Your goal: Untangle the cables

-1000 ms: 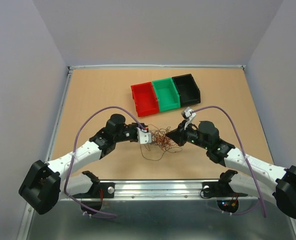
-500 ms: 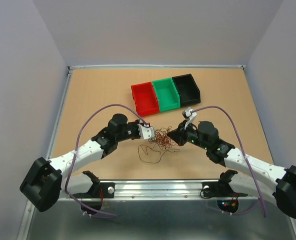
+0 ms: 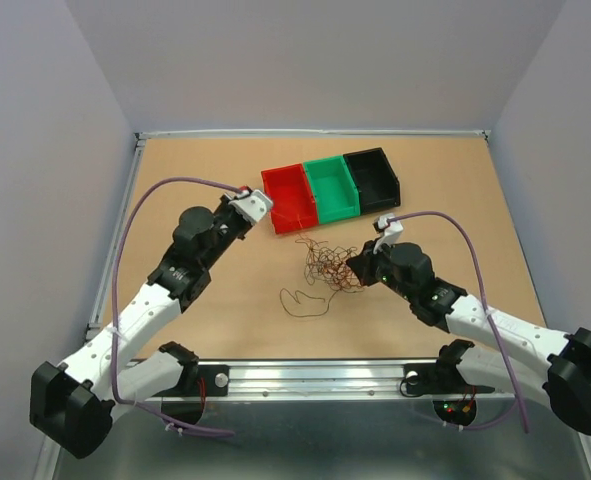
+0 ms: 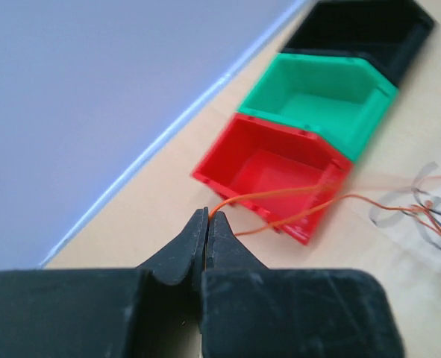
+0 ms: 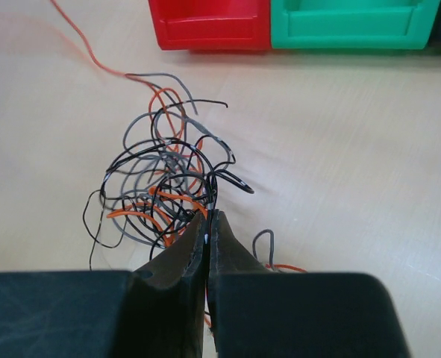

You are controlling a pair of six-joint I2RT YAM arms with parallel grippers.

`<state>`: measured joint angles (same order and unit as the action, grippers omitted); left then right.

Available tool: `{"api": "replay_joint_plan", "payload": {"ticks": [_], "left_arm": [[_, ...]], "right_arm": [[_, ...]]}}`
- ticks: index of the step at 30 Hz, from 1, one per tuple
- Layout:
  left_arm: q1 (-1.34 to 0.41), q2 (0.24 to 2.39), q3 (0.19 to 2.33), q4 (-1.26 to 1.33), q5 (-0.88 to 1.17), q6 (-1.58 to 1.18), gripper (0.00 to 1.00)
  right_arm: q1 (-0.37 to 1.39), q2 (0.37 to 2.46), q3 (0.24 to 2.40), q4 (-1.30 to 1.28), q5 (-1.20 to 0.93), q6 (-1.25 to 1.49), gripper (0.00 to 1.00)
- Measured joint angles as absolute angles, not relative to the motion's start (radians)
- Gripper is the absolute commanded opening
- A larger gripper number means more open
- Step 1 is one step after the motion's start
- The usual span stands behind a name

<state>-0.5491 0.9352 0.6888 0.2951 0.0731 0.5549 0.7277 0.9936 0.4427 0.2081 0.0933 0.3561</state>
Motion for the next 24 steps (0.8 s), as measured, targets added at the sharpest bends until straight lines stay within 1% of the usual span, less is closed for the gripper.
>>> {"api": "replay_joint_plan", "payload": {"ticks": [6, 12, 18, 24], "left_arm": [[-0.409, 0.936, 0.826, 0.235, 0.029, 0.500, 0.00], [-0.368, 0.987, 1.047, 0.146, -0.014, 0.498, 0.00], [-0.358, 1.056, 1.222, 0.047, 0.072, 0.511, 0.00], [-0.358, 1.163, 1.275, 0.041, 0.154, 0.491, 0.00]], "right_arm": [[0.728, 1.016, 0.443, 0.196, 0.124, 0.365, 0.01], [0.728, 1.019, 0.442, 0.182, 0.142, 0.371, 0.01], [0.728, 1.030, 0.442, 0.179, 0.146, 0.371, 0.00], [0.728, 1.026, 0.442, 0.178, 0.159, 0.386, 0.00]]}}
